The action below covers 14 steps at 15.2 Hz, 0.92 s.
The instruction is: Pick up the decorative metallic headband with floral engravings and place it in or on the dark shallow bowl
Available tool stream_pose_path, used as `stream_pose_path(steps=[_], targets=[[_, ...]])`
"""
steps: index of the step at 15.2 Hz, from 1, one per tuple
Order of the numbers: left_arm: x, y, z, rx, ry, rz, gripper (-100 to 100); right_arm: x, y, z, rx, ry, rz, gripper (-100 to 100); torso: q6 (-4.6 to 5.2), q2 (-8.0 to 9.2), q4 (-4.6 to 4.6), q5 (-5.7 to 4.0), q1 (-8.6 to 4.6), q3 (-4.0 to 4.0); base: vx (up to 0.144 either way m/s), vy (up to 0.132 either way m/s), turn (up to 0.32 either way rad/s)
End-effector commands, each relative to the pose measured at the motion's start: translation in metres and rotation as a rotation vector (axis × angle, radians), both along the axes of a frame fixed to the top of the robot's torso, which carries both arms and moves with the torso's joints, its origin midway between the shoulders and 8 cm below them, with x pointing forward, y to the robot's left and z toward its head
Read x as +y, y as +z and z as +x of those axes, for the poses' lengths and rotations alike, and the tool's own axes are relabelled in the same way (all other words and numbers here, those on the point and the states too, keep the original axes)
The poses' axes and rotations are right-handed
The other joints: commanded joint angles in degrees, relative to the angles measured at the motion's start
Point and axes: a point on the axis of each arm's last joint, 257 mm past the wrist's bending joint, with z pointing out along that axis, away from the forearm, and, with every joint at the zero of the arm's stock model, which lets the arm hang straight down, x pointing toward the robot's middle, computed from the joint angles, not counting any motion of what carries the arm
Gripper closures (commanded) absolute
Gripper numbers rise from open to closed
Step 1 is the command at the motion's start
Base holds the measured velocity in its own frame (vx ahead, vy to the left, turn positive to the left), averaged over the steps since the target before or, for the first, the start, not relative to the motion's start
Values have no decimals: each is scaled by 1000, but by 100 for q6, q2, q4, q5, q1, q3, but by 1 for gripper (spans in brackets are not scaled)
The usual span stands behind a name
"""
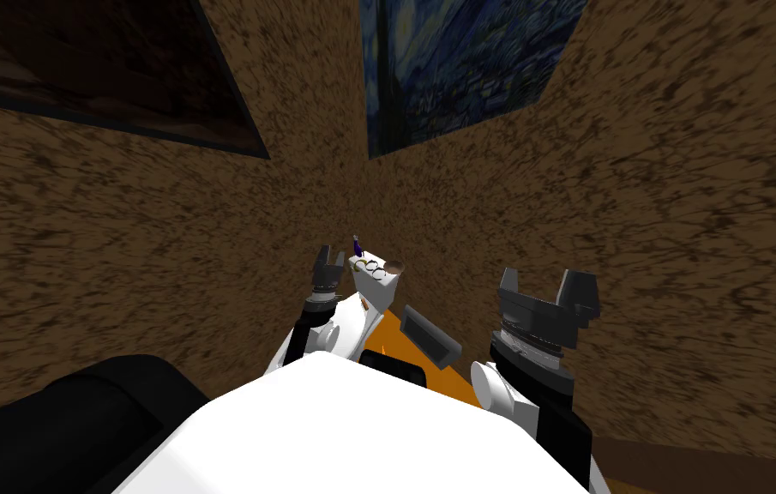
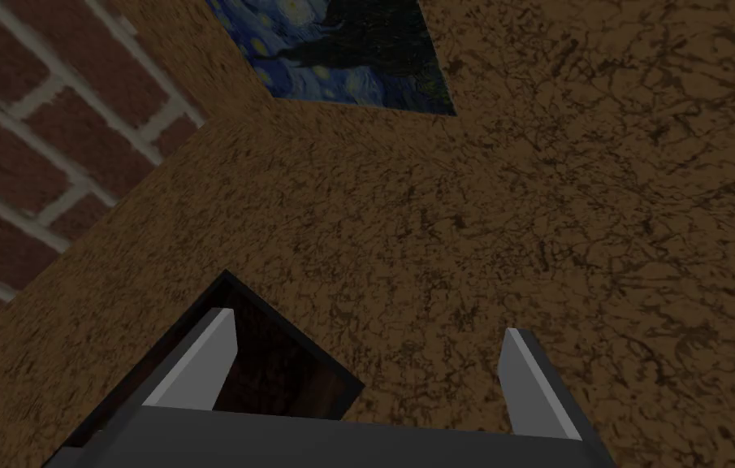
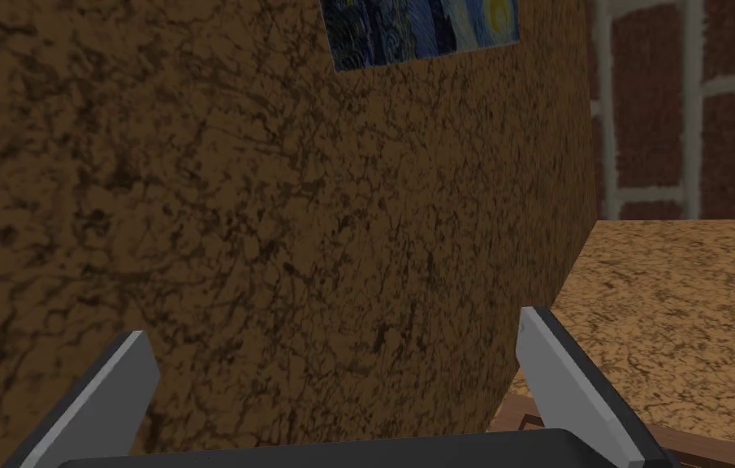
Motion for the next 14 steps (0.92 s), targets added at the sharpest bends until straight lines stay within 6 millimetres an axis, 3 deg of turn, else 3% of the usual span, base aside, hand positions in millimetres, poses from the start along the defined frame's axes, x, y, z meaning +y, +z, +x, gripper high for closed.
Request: stream_pose_path(steps=[1,14], targets=[[-4,-3,4,17,-17,23,-100,0,0,0,0,0,0,0,0,0,0,0,0,0,0,0,0],[-24,-65,61,279,-112,96,-100,0,0,0,0,0,0,0,1,-8,-2,4,17,-5,10,29,-45]])
